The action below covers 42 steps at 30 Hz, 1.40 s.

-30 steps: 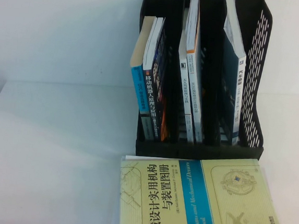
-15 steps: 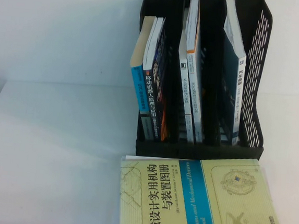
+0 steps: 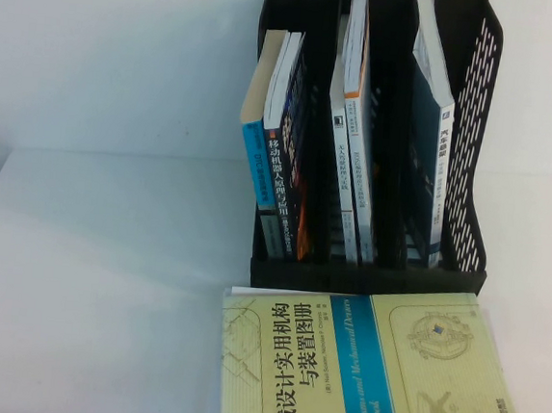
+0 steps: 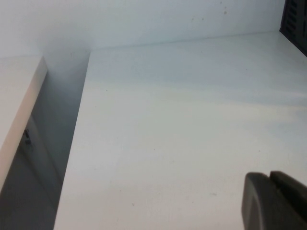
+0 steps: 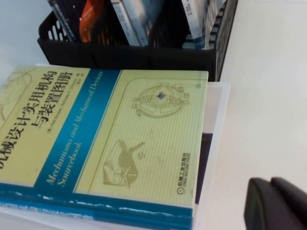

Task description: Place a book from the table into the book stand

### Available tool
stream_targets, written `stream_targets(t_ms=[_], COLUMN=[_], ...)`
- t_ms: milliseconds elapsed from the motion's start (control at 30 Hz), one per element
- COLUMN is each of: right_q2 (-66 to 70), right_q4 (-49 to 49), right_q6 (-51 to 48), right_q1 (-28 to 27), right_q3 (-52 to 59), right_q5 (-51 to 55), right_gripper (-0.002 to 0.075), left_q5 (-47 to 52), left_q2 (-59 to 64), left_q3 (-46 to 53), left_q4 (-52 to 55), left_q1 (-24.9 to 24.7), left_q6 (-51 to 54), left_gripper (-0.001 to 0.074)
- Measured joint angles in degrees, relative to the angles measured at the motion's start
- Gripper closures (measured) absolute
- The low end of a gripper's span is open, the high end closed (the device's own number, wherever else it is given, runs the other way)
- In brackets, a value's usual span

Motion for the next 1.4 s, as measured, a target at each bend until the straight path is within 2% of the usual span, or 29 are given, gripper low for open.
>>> stream_targets(t_ms=[933, 1033, 1133, 1267, 1400], right_q2=[-1.06, -1.68, -4.39, -11.30, -17.97], right_q4=[0.09, -3.93, -7.37, -8.38, -8.41], right_q6=[0.12, 1.86, 2.86, 3.22, 3.22], right_q1=[0.00, -0.13, -2.68, -9.68, -15.25], right_q3=[0.37, 1.28, 3.83, 9.22, 13.63], right_q5=[0.11, -1.91, -6.24, -12.18, -13.46], right_gripper=[0.0729, 0.0729, 0.0729, 0.0729, 0.0729], left_q5=[0.22, 0.22, 0.22, 0.22, 0.25], left_q2=[0.00, 0.00, 0.00, 0.00, 0.00], left_q3=[0.00, 0.00, -0.10, -0.10, -0.10], left_q4=[-0.30, -0.30, -0.30, -0.30, -0.30], left_q1=[0.00, 0.00, 0.00, 0.00, 0.00], left_q6=[0.21, 0.21, 0.21, 0.21, 0.21], left_gripper=[0.0736, 0.0736, 0.0736, 0.0736, 0.0736])
